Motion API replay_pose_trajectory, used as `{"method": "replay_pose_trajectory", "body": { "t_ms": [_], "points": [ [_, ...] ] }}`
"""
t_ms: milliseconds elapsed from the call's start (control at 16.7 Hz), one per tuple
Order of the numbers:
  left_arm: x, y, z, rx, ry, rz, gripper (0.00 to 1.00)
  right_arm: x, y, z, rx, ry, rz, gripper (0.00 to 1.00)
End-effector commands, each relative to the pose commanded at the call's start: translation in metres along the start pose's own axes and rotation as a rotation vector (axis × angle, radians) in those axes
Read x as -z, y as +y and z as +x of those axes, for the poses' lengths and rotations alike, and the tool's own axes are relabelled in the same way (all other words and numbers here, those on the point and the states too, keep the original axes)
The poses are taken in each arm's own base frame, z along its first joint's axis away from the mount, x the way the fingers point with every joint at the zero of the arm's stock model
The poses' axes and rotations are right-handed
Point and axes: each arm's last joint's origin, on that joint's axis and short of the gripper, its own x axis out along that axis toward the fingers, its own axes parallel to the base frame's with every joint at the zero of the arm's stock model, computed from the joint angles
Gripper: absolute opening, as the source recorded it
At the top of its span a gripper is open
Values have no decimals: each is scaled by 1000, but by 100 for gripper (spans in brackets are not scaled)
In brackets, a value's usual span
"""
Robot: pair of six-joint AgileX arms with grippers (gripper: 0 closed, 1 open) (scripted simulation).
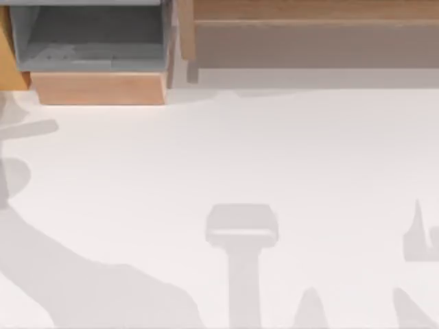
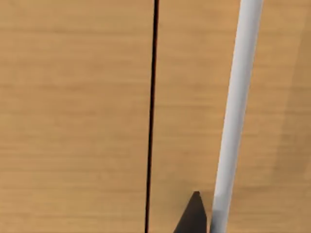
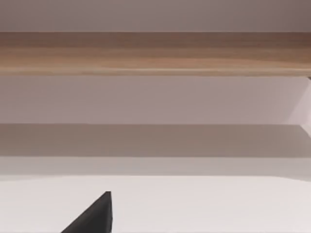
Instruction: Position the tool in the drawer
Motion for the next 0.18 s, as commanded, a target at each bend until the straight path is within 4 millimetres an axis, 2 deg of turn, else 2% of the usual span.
{"method": "replay_pose_trajectory", "body": {
  "t_ms": [180],
  "points": [
    [0,0,0,0,0,0,100,0,0,0,0,0,0,100]
  ]
}}
